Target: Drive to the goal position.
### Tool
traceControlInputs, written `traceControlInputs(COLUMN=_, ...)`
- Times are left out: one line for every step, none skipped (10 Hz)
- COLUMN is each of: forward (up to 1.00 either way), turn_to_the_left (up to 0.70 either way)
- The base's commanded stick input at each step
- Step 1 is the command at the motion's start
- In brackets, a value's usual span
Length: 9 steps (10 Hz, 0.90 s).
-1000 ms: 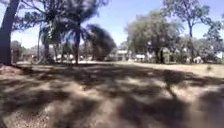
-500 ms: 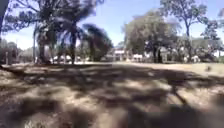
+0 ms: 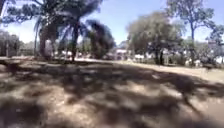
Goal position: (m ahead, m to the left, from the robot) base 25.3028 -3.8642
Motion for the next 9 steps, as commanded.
traceControlInputs(forward=0.7, turn_to_the_left=0.0)
traceControlInputs(forward=0.7, turn_to_the_left=0.0)
traceControlInputs(forward=0.7, turn_to_the_left=0.0)
traceControlInputs(forward=0.7, turn_to_the_left=0.0)
traceControlInputs(forward=0.7, turn_to_the_left=0.0)
traceControlInputs(forward=0.7, turn_to_the_left=0.0)
traceControlInputs(forward=0.7, turn_to_the_left=0.0)
traceControlInputs(forward=0.7, turn_to_the_left=0.0)
traceControlInputs(forward=0.7, turn_to_the_left=0.0)
